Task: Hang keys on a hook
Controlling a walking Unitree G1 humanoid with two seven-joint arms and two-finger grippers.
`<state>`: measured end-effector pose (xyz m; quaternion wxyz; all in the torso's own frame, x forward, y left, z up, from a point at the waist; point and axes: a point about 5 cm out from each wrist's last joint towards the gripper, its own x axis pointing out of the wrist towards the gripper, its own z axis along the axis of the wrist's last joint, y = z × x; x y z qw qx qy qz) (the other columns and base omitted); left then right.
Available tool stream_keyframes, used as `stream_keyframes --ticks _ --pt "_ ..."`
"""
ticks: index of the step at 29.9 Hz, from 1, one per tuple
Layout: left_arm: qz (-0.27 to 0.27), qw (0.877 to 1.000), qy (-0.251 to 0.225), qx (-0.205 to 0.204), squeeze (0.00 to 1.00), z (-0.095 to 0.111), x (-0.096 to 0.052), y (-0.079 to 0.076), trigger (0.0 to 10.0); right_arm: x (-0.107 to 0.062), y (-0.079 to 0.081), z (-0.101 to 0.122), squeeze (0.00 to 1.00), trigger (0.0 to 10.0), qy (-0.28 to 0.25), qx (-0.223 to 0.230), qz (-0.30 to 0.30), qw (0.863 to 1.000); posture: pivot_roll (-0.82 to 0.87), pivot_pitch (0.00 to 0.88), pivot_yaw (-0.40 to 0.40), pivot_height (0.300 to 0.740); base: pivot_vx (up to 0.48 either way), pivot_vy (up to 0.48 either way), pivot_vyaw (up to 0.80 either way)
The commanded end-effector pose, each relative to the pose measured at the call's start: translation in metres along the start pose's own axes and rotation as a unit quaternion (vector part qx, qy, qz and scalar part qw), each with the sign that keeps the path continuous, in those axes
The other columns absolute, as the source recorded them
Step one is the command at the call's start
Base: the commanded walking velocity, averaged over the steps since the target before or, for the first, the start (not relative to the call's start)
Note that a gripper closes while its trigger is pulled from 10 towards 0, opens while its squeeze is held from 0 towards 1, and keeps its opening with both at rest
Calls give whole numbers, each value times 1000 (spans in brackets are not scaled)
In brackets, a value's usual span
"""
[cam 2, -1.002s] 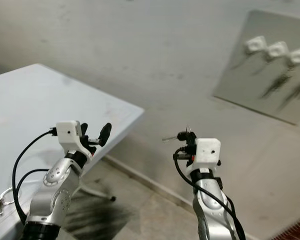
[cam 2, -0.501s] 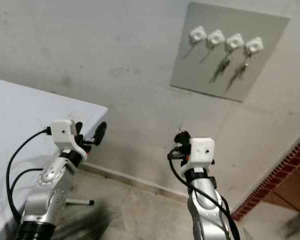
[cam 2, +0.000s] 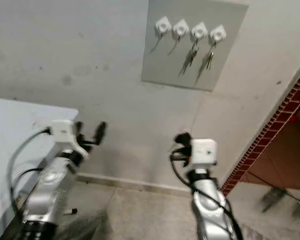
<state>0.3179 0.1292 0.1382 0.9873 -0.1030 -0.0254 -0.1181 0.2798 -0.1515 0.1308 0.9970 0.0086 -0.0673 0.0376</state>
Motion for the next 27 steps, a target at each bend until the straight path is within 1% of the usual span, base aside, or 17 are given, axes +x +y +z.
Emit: stream_keyframes --ticks 1,11,13,15,17,20,22,27 --pt "5 1000 -4 10 0 4 0 6 10000 0 4 4 0 10000 -7 6 4 1000 -37 0 -50 740 0 0 -750" --pt "5 1000 -5 16 0 4 -1 6 10000 1 4 4 0 10000 -7 5 5 1000 -34 0 -54 740 0 0 -746" --pt "4 1000 -5 17 0 4 -1 6 10000 1 4 5 0 10000 -12 13 3 1000 -34 0 -54 740 0 0 -600" --pt "4 1000 -5 18 0 4 -1 6 10000 1 5 6 0 10000 -18 25 4 1000 -36 0 -53 740 0 0 0" --pt "8 1000 -1 14 0 3 -1 6 10000 1 5 6 0 10000 -16 14 5 1000 -36 0 -53 740 0 0 0" --pt "15 1000 0 11 0 3 0 6 10000 1 4 5 0 10000 -11 13 2 1000 -35 0 -52 740 0 0 0" --pt "20 1000 -3 16 0 4 0 7 10000 0 4 4 0 10000 -11 11 3 1000 -36 0 -52 740 0 0 0" --pt "20 1000 -1 15 0 3 -1 7 10000 1 4 5 0 10000 -12 13 1 1000 -36 0 -52 740 0 0 0"
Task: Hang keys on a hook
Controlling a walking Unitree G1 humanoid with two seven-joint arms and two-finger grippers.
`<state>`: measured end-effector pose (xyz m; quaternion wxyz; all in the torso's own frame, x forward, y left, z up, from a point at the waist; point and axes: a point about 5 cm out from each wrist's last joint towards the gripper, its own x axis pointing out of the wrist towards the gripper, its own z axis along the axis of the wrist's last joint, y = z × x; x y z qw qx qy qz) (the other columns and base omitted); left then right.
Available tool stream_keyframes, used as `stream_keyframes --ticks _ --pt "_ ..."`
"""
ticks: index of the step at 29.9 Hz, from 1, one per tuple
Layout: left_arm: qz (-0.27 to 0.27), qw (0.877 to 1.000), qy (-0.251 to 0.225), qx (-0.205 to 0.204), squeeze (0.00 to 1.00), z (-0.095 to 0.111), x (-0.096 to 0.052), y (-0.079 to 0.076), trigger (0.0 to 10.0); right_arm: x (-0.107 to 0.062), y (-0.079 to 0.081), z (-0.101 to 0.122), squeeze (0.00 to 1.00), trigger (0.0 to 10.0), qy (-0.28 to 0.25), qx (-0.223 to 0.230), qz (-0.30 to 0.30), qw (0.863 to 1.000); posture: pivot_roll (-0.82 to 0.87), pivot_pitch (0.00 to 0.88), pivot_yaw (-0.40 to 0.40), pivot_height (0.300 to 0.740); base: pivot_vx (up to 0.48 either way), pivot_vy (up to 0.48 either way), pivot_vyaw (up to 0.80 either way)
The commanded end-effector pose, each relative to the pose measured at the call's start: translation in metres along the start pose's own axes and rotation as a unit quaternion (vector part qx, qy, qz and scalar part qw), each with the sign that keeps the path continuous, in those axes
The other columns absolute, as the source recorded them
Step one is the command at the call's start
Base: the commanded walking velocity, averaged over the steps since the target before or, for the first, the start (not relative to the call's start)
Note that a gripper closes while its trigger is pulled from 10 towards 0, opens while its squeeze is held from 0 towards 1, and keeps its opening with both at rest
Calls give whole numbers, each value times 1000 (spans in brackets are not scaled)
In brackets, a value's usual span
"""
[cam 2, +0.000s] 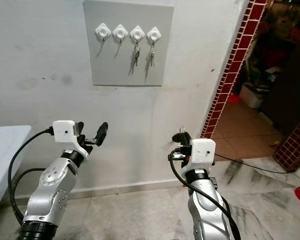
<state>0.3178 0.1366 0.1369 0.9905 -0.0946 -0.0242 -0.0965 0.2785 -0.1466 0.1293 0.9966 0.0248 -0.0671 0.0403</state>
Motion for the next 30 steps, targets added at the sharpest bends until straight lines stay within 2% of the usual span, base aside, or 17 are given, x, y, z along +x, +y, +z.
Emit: stream_keyframes --ticks 1,10,19,26,30 --pt "0 1000 0 6 0 2 1 0 10000 2 -1 6 0 10000 -11 1 -3 1000 -34 0 -49 740 0 0 0" --pt "5 1000 3 7 0 4 2 0 10000 1 -1 2 0 10000 -2 7 -18 1000 -34 2 -26 740 0 0 0" --pt "-15 1000 16 8 0 1 5 -5 10000 -4 -1 -1 0 10000 5 11 -36 999 -55 8 13 740 0 0 0" --pt "-11 1000 26 -1 0 0 7 -4 10000 -4 6 2 0 10000 -2 15 -1 1000 -56 5 7 740 0 0 0" --pt "3 1000 18 -12 0 2 4 3 10000 -4 8 5 0 10000 -5 12 16 1000 -46 6 -16 740 0 0 0"
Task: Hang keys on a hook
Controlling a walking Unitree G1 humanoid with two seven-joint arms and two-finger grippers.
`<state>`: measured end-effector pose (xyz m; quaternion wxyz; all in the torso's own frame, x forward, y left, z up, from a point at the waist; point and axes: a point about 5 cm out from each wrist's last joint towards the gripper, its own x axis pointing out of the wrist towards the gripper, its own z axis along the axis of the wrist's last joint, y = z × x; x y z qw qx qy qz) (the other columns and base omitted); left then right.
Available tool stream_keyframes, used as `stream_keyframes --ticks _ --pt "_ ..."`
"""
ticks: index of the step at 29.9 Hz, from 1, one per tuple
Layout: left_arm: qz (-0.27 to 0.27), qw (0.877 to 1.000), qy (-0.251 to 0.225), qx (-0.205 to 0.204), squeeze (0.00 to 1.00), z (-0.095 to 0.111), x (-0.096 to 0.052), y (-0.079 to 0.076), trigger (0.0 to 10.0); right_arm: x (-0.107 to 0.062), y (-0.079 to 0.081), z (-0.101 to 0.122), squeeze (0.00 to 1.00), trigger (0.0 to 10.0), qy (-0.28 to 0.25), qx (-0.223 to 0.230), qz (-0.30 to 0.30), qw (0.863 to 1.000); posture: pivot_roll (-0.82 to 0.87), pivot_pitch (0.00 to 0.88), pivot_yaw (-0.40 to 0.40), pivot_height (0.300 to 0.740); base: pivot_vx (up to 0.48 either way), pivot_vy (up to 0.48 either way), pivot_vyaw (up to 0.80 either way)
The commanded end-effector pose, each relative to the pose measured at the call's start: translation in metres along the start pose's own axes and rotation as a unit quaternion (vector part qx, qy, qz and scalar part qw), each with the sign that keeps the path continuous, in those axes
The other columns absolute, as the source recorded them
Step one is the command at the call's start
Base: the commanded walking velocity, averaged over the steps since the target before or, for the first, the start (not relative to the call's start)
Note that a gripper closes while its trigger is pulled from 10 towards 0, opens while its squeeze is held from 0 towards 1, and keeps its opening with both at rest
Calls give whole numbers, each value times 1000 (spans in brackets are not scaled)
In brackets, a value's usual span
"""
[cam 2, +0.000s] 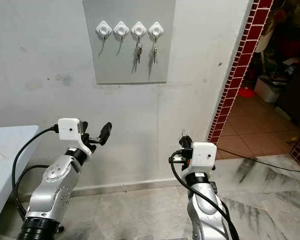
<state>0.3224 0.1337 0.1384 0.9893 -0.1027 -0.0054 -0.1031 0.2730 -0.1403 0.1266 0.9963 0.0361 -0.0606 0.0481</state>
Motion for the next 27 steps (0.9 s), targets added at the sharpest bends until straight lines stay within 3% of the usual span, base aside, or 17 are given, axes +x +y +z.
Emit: stream_keyframes --ticks 1,5,18,27 --pt "11 1000 -2 -4 0 1 -2 7 10000 2 1 7 0 10000 -11 -1 9 1000 -46 6 -16 740 0 0 0" --pt "21 1000 -9 -8 0 3 -3 10 10000 5 -1 9 0 10000 -11 -4 11 1000 -41 6 -24 740 0 0 0" --pt "26 1000 -10 -15 0 3 -3 9 10000 5 1 8 0 10000 -7 -6 25 1000 -39 0 -40 740 0 278 0" --pt "21 1000 1 -2 0 0 -2 4 10000 3 2 7 0 10000 -4 -7 28 1000 -44 0 -37 740 225 195 0"
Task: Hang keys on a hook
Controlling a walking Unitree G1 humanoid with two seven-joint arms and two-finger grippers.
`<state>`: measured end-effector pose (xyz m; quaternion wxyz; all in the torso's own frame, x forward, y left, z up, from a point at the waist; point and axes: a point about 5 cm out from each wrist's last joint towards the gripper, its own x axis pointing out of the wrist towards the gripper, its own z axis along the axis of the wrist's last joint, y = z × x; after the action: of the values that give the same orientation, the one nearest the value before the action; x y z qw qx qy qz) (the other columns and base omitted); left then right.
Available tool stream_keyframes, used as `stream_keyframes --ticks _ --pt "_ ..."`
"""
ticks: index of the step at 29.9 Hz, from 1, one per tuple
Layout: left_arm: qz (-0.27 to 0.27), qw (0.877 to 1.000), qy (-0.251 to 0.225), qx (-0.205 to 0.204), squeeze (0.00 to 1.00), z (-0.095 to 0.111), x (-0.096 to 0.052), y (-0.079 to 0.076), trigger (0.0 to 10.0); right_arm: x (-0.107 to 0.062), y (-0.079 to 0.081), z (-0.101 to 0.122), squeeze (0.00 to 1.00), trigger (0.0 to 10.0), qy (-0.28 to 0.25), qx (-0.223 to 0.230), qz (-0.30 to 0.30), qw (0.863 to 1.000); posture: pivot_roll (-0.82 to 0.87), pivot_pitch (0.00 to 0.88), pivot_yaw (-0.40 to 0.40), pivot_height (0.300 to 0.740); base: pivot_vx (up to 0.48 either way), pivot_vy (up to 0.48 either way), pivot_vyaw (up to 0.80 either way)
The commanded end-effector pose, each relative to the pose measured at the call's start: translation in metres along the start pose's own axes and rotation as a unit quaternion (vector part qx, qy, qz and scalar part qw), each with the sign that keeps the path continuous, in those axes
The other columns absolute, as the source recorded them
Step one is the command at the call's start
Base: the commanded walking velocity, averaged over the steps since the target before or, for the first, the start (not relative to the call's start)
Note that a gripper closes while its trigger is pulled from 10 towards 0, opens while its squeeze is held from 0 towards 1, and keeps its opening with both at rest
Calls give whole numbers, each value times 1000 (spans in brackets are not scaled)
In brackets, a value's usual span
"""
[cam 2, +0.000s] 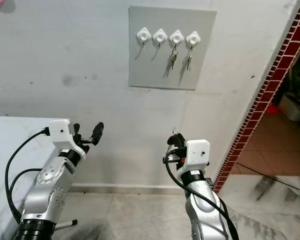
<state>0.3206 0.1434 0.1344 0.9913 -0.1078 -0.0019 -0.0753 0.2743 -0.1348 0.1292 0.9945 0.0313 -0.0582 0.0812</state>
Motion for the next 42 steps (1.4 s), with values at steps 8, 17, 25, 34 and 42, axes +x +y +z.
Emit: stream_keyframes --ticks 8,17,25,34,42 --pt "-13 1000 -1 12 0 2 1 -7 10000 -1 -2 5 0 10000 -7 -2 -5 1000 -46 0 -35 740 0 0 0" --pt "-18 1000 -9 1 0 4 2 -7 10000 -2 -1 4 0 10000 -6 -3 -4 1000 -47 0 -33 740 158 0 0" --pt "-18 1000 -8 0 0 4 1 -7 10000 -2 -1 4 0 10000 -5 -2 -5 1000 -46 0 -33 740 399 0 0" --pt "-17 1000 -7 -2 0 4 1 -8 10000 -3 0 4 0 10000 -3 -2 -4 1000 -45 0 -33 740 399 0 0" --pt "-16 1000 -7 -5 0 3 0 -8 10000 -3 0 3 0 10000 -2 -2 -2 1000 -45 0 -34 740 400 0 0"
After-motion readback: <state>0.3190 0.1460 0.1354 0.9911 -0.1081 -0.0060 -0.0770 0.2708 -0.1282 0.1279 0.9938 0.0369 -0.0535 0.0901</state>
